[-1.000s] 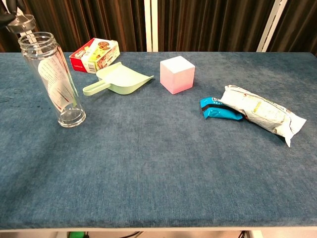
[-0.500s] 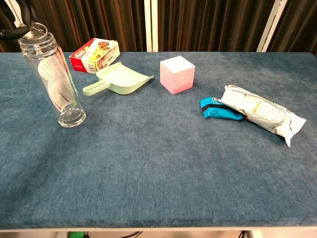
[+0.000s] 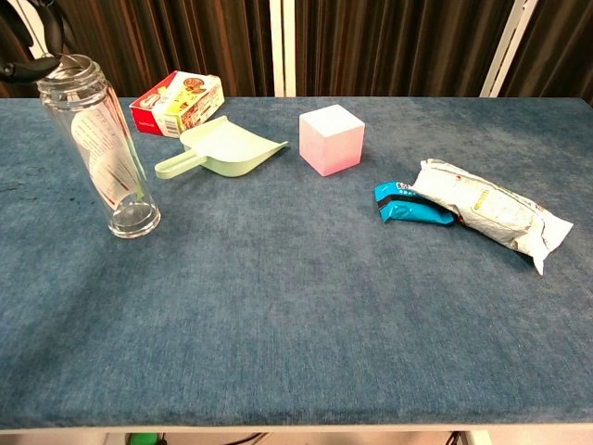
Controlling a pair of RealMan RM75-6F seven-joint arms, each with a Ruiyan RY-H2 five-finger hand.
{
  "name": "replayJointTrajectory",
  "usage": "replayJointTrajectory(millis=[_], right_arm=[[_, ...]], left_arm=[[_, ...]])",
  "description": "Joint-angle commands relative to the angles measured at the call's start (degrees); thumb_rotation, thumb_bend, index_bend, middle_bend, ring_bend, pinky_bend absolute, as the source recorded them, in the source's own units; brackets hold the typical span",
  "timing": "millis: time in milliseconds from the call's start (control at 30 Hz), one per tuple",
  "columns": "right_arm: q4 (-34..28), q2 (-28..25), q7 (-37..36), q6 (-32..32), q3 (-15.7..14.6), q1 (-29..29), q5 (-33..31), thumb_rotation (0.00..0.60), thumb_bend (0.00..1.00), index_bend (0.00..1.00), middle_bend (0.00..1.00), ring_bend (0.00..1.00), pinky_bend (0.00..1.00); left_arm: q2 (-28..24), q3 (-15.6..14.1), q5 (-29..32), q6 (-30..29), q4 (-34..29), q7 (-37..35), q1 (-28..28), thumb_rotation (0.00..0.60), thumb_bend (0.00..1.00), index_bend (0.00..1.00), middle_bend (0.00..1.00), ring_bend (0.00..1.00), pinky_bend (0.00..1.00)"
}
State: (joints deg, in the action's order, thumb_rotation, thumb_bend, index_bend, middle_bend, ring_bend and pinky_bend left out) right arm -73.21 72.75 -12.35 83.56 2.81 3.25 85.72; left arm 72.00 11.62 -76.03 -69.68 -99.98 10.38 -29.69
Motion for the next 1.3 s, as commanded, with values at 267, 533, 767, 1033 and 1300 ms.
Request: replayJointTrajectory(millis=[267, 533, 767, 1033, 1300], right_arm=[[-0.1, -0.1, 0.0, -0.1, -0.1, -0.1, 0.0, 0.600, 0.33, 0.15, 0.03, 0.00, 0.11], [-0.2, -0.2, 0.1, -0.2, 0.0, 0.0, 0.0, 0.600, 0.33, 0.15, 0.03, 0.00, 0.11], [-0.4, -0.3, 0.3, -0.1, 0.0, 0.0, 0.0, 0.600, 0.33, 0.15, 0.04, 0.00, 0.11], [-0.5, -0.3, 0.4, 0.0, 0.0, 0.0, 0.0, 0.600, 0.33, 0.16, 0.04, 0.00, 0.11], [-0.6, -0.3, 0.5, 0.0, 0.0, 0.0, 0.1, 0.600, 0.33, 0.15, 0.04, 0.00, 0.11]], left_arm=[[0.4, -0.3, 0.1, 0.2, 0.7, 0.0, -0.3, 0.600, 0.42, 0.63, 0.38, 0.24, 0.36], [0.1, -0.3, 0.5, 0.5, 0.7, -0.1, -0.5, 0.600, 0.42, 0.63, 0.38, 0.24, 0.36], [0.3, -0.6, 0.2, 0.5, 1.1, -0.3, -0.6, 0.600, 0.42, 0.57, 0.38, 0.24, 0.36], [-0.4, -1.1, -1.0, 0.1, 1.4, -1.0, -0.3, 0.515, 0.40, 0.29, 0.38, 0.24, 0.35], [-1.1, -1.3, -3.5, -2.6, 1.7, -3.4, 0.8, 0.208, 0.20, 0.15, 0.34, 0.24, 0.33]])
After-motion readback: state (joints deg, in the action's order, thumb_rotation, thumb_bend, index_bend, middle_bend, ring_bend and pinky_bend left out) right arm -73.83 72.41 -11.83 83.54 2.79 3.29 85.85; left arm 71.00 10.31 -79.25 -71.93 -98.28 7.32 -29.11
